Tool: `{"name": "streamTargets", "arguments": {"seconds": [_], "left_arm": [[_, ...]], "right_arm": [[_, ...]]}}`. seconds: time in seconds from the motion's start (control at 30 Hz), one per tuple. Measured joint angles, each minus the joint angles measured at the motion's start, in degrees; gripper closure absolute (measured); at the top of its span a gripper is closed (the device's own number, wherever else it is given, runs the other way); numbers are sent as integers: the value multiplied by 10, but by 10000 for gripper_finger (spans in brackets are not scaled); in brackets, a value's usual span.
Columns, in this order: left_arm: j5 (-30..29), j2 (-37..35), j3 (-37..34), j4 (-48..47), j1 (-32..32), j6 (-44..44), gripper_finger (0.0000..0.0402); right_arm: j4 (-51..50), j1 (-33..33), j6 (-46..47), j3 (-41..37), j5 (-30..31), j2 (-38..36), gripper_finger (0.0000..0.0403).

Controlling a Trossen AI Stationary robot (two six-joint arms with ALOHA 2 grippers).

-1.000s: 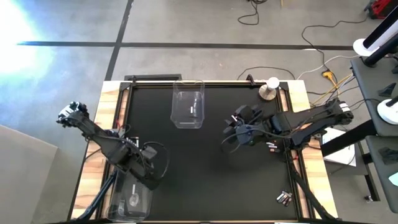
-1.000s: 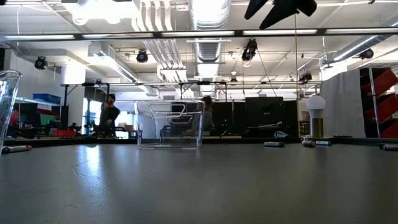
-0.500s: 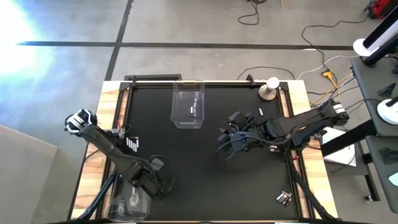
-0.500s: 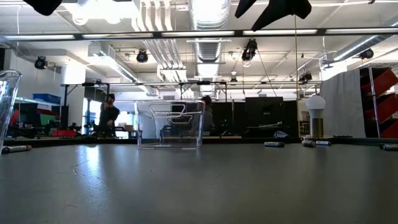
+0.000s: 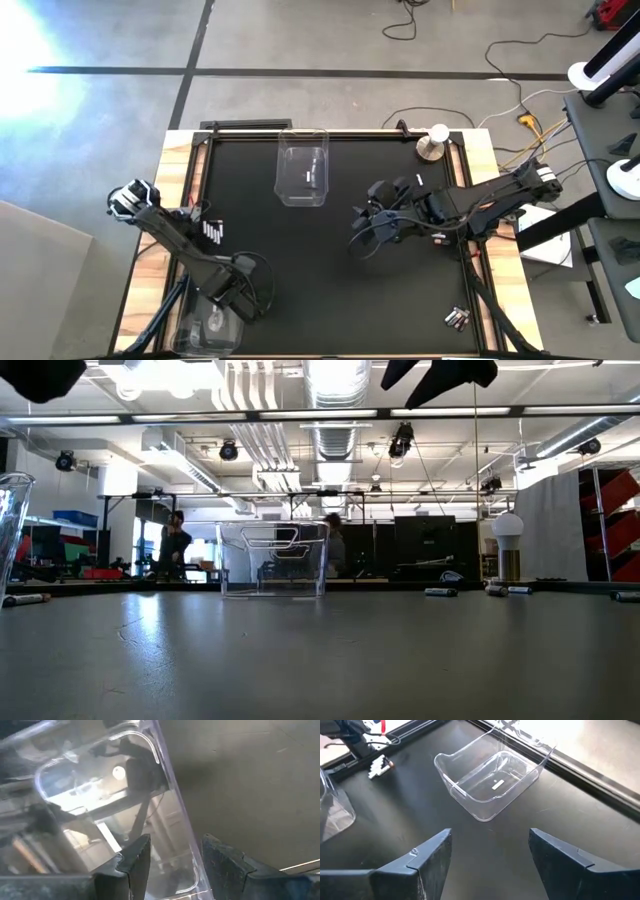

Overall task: Sort batteries
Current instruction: Move the bottom transparent bin to the right side of the top transparent bin

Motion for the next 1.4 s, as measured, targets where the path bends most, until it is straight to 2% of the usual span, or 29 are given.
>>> {"name": "streamTargets", "arguments": {"seconds": [0.37, 0.47, 0.67, 0.83, 0.9, 1.0, 1.13, 1.2, 1.4], "left_arm": [[3, 1, -96, 190, 0, -64, 255], [3, 6, -103, 216, 0, -70, 288], [-28, 10, -75, 224, 1, -53, 389], [-67, 9, -34, 215, 25, 6, 393], [-93, 9, -10, 216, 47, 61, 399], [-127, 9, 32, 222, 88, 188, 400], [-141, 9, 76, 218, 146, 356, 401], [-144, 9, 98, 220, 170, 468, 401], [-154, 38, 161, 226, 217, 755, 401]], "right_arm": [[-52, 0, -13, 0, -6, 0, 148], [-72, 2, -12, 0, -9, -1, 147], [-109, 6, -15, 0, -9, -22, 157], [-118, 6, -32, 0, -5, -57, 156], [-118, 6, -40, 0, -4, -71, 154], [-125, 6, -45, 0, 0, -90, 152], [-152, 6, -44, 0, 11, -110, 154], [-163, 6, -37, 0, 11, -119, 158], [-174, 20, -12, 0, 11, -136, 169]]}}
